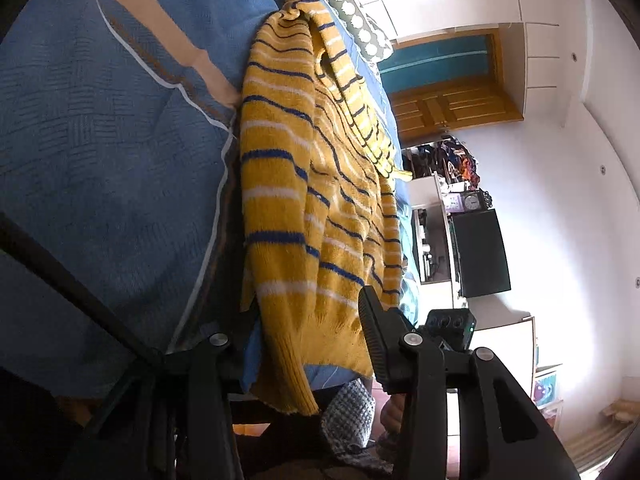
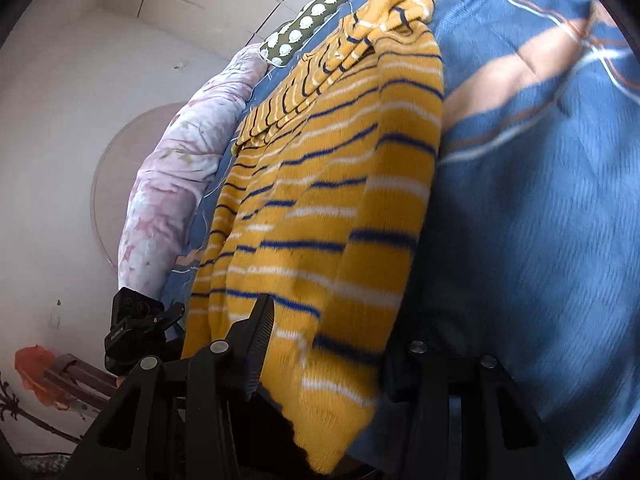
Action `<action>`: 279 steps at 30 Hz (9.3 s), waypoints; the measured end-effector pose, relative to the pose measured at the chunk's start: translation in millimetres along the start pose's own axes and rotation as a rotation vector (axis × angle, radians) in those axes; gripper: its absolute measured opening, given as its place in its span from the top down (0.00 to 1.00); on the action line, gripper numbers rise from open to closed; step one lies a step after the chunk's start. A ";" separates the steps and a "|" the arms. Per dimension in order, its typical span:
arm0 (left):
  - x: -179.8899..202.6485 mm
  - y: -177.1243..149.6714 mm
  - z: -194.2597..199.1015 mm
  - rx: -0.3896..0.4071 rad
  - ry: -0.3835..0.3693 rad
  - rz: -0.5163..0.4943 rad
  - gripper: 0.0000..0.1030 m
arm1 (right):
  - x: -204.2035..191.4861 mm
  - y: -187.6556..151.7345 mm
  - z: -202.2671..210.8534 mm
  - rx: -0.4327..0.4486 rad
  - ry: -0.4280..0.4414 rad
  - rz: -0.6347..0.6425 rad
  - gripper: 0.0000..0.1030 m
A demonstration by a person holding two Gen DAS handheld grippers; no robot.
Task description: Fold small clothes
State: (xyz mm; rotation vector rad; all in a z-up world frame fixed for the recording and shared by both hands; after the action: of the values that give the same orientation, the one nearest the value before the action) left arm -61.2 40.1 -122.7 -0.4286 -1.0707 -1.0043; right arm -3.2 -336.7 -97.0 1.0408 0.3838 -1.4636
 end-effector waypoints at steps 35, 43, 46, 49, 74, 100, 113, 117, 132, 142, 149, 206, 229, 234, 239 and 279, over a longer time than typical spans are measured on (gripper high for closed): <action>42.2 -30.2 74.4 0.201 0.271 -0.167 0.95 | -42.1 -40.8 70.3 0.025 -0.141 0.212 0.92; 30.5 -31.9 68.3 0.188 0.292 -0.146 0.95 | -30.9 -49.2 65.2 0.005 -0.165 0.171 0.92; 46.6 -22.6 69.0 0.204 0.318 -0.212 0.95 | -42.9 -37.1 60.7 0.011 -0.156 0.206 0.92; 61.8 -0.7 64.7 0.206 0.327 -0.252 0.95 | -56.7 -17.2 58.8 0.035 -0.136 0.243 0.92; 123.9 300.5 -111.4 0.204 0.541 -0.299 0.92 | -12.7 284.5 -77.9 0.123 -0.350 0.075 0.89; 93.5 109.3 -44.5 0.258 0.571 -0.498 0.31 | 17.0 262.8 19.2 0.261 -0.368 -0.119 0.40; 42.7 65.1 -52.0 0.295 0.601 -0.548 0.31 | 2.5 150.9 -8.7 0.132 -0.440 0.115 0.93; 39.0 62.9 -45.5 0.301 0.579 -0.540 0.31 | 21.7 146.7 43.2 0.202 -0.433 0.041 0.94; 65.3 54.0 -36.5 0.416 0.609 -0.605 0.31 | -58.2 199.7 8.9 0.246 -0.514 0.317 0.72; 50.4 68.6 -33.6 0.390 0.602 -0.547 0.28 | -8.8 303.4 -123.4 0.088 -0.910 0.268 0.69; 41.6 83.4 -4.6 0.422 0.544 -0.426 0.28 | -45.0 295.9 -101.2 0.261 -1.004 0.298 0.54; 18.4 93.7 68.6 0.627 0.709 -0.312 0.26 | -198.9 196.6 -320.7 -0.105 -0.629 0.632 0.73; 36.3 91.9 28.5 0.575 0.744 -0.422 0.21 | -141.2 194.6 -159.6 0.064 -0.526 0.503 0.55; 45.3 84.1 12.7 0.566 0.789 -0.493 0.21 | -22.3 223.0 -68.6 0.210 -0.568 0.172 0.69; 44.9 80.6 -6.4 0.523 0.836 -0.536 0.21 | 30.0 235.7 2.1 0.346 -0.773 0.001 0.64; 21.3 80.6 -34.2 0.398 0.956 -0.512 0.07 | 22.0 109.4 -8.1 0.288 -0.269 -0.137 0.47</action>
State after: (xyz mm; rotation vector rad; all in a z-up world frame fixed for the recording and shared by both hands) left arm 27.2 46.7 -106.6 0.6466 -0.4638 -1.2066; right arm 103.4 -367.0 -81.6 1.0400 0.0519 -1.7943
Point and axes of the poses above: each gripper's, at about its wrist camera, not at the fingertips, and z roughly against the way its jaws point, x to its right, y to its top, the point moved 1 cm from there along -z, roughly the way its jaws point, and after that the axes turned 2 degrees about x, right-handed, at the moved point
